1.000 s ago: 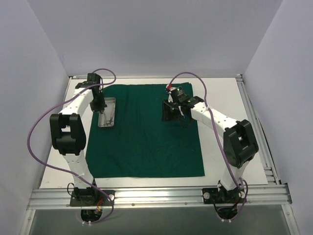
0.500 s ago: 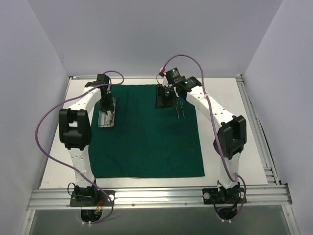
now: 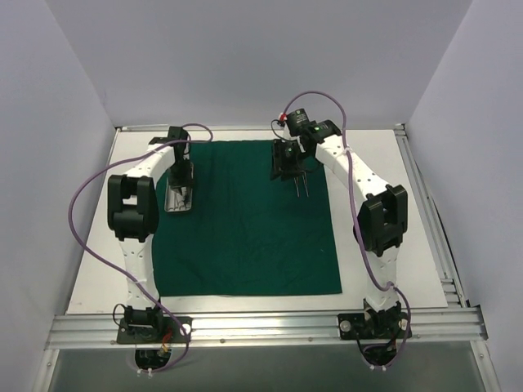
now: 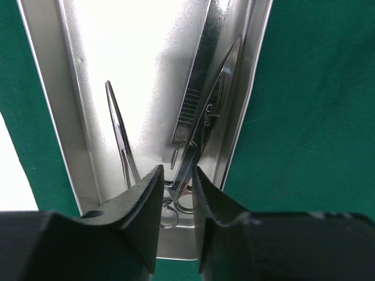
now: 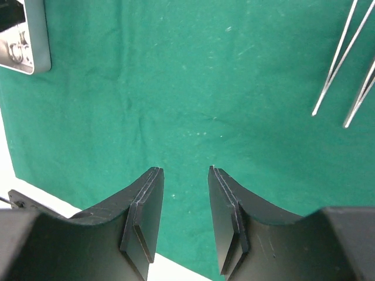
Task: Open and lay out the surgical kit
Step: Pick up the medical item from the container.
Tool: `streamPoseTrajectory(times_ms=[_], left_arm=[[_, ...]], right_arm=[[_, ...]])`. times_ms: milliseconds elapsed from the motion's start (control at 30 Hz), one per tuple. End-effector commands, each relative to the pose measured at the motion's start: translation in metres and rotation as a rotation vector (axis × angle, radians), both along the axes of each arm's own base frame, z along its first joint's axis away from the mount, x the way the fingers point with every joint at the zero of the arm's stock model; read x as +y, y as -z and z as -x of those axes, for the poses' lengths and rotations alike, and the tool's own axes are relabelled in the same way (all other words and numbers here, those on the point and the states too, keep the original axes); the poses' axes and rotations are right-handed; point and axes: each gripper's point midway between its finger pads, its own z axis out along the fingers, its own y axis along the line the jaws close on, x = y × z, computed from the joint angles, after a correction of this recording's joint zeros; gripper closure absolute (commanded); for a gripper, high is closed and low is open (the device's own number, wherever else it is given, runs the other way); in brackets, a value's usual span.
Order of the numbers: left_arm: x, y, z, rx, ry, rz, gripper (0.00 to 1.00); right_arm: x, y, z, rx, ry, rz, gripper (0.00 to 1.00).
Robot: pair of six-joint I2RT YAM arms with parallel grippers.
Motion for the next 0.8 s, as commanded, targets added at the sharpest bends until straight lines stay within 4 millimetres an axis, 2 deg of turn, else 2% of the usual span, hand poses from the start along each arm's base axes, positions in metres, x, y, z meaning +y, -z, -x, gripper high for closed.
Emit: streamPoseTrajectory(times_ms=[0, 67, 233, 433, 533, 767], left_arm=[[0.007, -0.014, -0.010, -0.041, 0.027, -0.028, 0.64], [0.010, -0.005, -0.005, -0.002, 0.026, -0.039, 0.56], [0.013, 0.003, 0.003, 0.017, 0.030, -0.042, 0.52], [0.019, 0.031, 0.016, 0.107, 0.042, -0.072, 0.52], [0.022, 0.038, 0.019, 0.131, 0.041, -0.074, 0.52], [0.027, 0.040, 0.024, 0.175, 0.023, -0.074, 0.57]], right_arm=[[-0.002, -0.014, 0.003, 0.001, -0.015, -0.011, 0.63], [-0.004, -0.015, 0.001, -0.003, -0.011, -0.008, 0.63], [-0.002, -0.017, -0.004, -0.003, -0.013, -0.017, 0.63], [0.001, -0.019, -0.007, -0.006, -0.017, -0.033, 0.63], [0.002, -0.021, -0.008, -0.011, -0.017, -0.038, 0.63], [0.003, -0.027, -0.007, -0.019, -0.019, -0.048, 0.63]])
